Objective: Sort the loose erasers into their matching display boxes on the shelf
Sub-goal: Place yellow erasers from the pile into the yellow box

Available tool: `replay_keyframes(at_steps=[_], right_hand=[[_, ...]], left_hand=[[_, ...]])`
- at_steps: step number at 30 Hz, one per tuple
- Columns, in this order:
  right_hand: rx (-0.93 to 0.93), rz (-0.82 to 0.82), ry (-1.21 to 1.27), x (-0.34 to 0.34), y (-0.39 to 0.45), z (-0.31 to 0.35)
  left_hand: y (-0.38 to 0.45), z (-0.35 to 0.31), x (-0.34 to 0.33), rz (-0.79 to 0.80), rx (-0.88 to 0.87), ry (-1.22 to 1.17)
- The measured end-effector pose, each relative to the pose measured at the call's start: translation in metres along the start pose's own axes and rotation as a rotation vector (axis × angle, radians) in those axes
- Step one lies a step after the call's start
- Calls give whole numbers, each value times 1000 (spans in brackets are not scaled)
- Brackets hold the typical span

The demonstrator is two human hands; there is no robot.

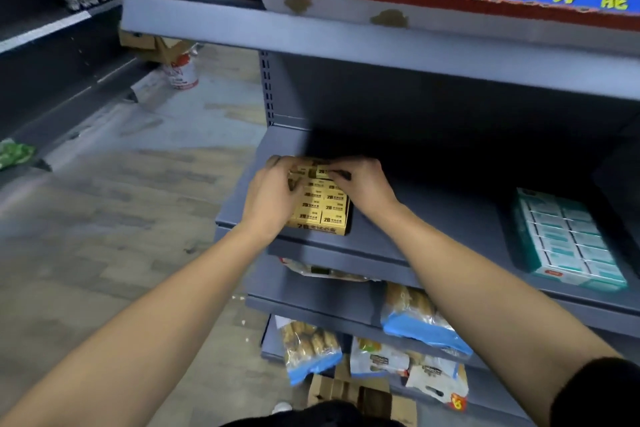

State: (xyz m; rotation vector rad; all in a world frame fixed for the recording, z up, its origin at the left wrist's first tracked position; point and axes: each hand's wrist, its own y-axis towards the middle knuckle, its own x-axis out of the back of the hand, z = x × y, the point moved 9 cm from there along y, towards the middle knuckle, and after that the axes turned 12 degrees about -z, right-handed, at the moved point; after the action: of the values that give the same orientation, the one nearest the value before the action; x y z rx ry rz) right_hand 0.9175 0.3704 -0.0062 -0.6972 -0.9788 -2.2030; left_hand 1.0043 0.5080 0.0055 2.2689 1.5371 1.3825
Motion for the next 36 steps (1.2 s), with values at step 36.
replay_keyframes(at_steps=[36], right_hand=[[-138,-3,-303,-2,-44,3]], left_hand=[[-17,24,-15,93,47,44]])
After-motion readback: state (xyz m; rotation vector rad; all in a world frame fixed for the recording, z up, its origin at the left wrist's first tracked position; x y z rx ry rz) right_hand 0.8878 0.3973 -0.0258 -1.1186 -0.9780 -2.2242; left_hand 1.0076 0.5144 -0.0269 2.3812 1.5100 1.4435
